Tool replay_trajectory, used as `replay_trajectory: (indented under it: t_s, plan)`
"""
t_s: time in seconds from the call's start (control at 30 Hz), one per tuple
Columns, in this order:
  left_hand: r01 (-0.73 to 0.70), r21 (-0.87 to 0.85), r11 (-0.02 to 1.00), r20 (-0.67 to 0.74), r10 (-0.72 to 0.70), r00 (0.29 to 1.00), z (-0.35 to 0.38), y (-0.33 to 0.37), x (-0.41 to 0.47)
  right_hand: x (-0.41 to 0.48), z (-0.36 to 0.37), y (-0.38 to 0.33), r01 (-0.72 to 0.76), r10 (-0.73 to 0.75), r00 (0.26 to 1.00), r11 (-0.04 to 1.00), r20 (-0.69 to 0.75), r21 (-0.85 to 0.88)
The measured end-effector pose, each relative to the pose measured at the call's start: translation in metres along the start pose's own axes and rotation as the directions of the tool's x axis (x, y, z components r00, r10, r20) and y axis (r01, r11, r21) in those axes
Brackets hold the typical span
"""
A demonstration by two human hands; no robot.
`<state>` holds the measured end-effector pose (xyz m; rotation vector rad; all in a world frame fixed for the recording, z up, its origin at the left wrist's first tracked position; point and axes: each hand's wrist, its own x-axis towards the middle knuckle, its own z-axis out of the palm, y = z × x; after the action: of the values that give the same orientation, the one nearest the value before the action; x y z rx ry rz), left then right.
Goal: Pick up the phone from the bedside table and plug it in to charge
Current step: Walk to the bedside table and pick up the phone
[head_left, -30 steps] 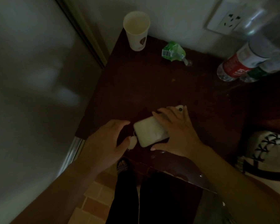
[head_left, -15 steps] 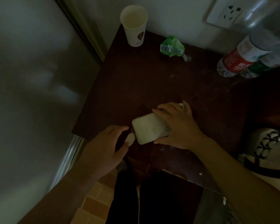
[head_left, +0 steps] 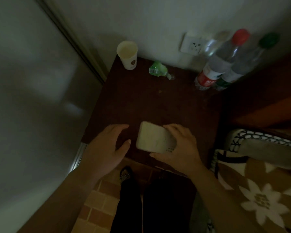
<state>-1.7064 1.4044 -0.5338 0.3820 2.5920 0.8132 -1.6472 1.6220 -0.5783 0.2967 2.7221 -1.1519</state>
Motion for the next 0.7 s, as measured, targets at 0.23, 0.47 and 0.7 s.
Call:
replay_trajectory:
  t_s: [0.23,0.47,0.7]
  plan:
    - [-0.154,0.023,0.988,-0.043,0.155,0.987,-0.067,0.08,-0.022,-0.065,-0.078,-0.06,-0.042,0.044,0.985,0.999,-0.166,0.013]
    - [-0.428,-0.068,0.901,0.011,0.43,0.903,-0.117,0.148,-0.029,-0.128,-0.147,-0.115,-0.195,0.134,0.903,0.975,-0.407,-0.111]
    - [-0.703,-0.103,0.703,0.228,0.705,0.672,-0.139,0.172,-0.039,-0.192,-0.133,-0.173,-0.479,0.335,0.673,0.877,-0.659,-0.043]
